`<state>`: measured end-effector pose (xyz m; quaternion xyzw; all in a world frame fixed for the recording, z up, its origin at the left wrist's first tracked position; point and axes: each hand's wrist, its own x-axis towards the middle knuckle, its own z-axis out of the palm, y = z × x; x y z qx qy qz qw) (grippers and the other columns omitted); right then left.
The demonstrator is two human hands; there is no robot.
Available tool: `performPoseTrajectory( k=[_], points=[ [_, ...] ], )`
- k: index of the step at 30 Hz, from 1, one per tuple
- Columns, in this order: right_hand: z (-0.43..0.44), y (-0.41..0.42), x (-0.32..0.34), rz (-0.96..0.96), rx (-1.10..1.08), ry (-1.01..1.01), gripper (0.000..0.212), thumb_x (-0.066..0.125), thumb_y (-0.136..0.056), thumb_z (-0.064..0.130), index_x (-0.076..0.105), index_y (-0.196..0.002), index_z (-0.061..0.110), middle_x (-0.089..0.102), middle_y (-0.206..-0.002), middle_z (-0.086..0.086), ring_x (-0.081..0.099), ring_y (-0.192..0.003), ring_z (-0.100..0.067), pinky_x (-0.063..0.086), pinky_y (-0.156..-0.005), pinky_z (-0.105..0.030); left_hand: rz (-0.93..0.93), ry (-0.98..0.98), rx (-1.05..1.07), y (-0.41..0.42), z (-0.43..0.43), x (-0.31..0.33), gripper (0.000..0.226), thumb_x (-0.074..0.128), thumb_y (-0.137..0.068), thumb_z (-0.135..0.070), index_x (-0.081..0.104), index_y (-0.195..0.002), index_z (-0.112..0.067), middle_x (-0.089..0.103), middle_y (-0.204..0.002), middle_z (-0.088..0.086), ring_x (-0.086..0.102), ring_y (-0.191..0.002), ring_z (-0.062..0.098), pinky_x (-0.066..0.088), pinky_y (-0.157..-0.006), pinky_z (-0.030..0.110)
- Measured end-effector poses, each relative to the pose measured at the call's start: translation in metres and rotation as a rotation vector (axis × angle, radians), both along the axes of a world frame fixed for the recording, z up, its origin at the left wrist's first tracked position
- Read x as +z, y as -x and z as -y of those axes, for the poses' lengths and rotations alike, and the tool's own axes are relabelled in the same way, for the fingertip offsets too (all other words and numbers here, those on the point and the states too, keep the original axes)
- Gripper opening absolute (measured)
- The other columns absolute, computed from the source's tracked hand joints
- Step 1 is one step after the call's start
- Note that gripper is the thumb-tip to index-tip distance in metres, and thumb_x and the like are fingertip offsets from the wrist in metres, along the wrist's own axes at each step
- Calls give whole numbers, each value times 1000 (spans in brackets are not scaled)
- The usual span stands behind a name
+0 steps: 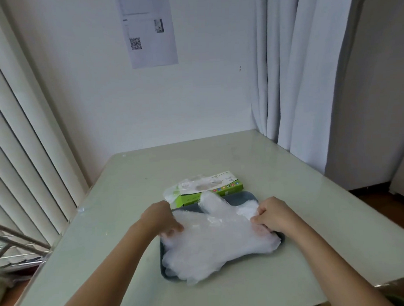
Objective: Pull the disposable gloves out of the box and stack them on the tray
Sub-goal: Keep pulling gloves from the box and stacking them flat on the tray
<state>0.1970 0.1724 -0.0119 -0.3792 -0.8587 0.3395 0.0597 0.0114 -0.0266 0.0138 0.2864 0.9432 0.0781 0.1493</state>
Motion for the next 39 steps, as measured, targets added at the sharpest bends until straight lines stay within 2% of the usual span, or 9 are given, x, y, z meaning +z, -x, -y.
performPoseTrajectory(
  k=[4, 7, 11, 18, 21, 24, 28, 34, 39],
  points=[
    [0, 2, 0, 19, -4, -10, 25, 68, -78, 14, 49, -62, 9, 48, -57, -3, 45, -57, -20, 34, -54, -25, -380, -252, -82, -26, 0, 5, 34, 60, -90, -35, 55, -116, -15, 59, -113, 1, 57, -104, 22, 45, -82, 29],
    [0, 3, -1, 29, -10, -24, 31, 67, -76, 14, 42, -58, 11, 42, -54, -2, 38, -55, -19, 28, -51, -26, -374, -502, -285, -59, -8, 8, 18, 54, -93, -27, 65, -106, -20, 66, -107, -5, 62, -99, 15, 46, -83, 27],
    [4, 3, 0, 34, -25, -36, 41, 66, -76, 12, 34, -50, 13, 37, -48, 1, 32, -47, -15, 24, -41, -24, -187, -339, -489, -83, -22, -9, 35, 48, -98, -38, 60, -126, -23, 62, -128, -4, 56, -115, 13, 40, -96, 23],
    [10, -3, 7, 51, -21, -122, 22, 60, -80, 16, 47, -62, 12, 50, -63, -2, 54, -69, -28, 40, -57, -27, -55, 26, -540, -65, -28, -52, 91, 36, -90, -69, -8, -154, -21, -15, -161, 0, -16, -148, 20, -9, -118, 47],
    [29, 1, 26, -99, -32, -413, 16, 53, -93, 22, 55, -104, 11, 50, -104, -7, 54, -102, -31, 39, -77, -31, -69, 25, -544, -63, -28, -59, 95, 34, -87, -73, -12, -153, -23, -20, -160, -2, -20, -147, 19, -11, -118, 50],
    [59, 23, 36, -293, 127, -248, 38, 44, -96, 14, 48, -134, 7, 48, -137, -9, 46, -126, -25, 33, -99, -27, -77, 11, -551, -62, -30, -63, 96, 34, -86, -75, -12, -153, -25, -19, -160, -3, -20, -146, 20, -11, -116, 52],
    [86, 64, 3, -159, 339, 163, 47, 34, -100, 22, 38, -145, 12, 48, -135, 1, 41, -128, -14, 30, -106, -27, -132, 8, -590, -67, -30, -62, 79, 37, -90, -67, 3, -153, -34, 3, -162, -5, -13, -148, 19, -9, -117, 55],
    [80, 77, -29, -247, 325, 50, 46, 32, -103, 27, 33, -148, 19, 29, -155, -2, 26, -142, -15, 22, -115, -28, -150, -65, -526, -68, -22, -64, 87, 43, -88, -67, 3, -155, -28, -2, -162, -6, -13, -147, 16, -5, -118, 51],
    [61, 69, -32, -158, 495, -125, 53, 34, -103, 35, 19, -153, 24, -2, -161, 2, 5, -148, -12, 13, -115, -29, -104, 72, -449, -55, -3, -64, 121, 9, -62, -95, -16, -152, -19, -21, -159, 5, -21, -146, 20, -7, -119, 48]
  ],
)
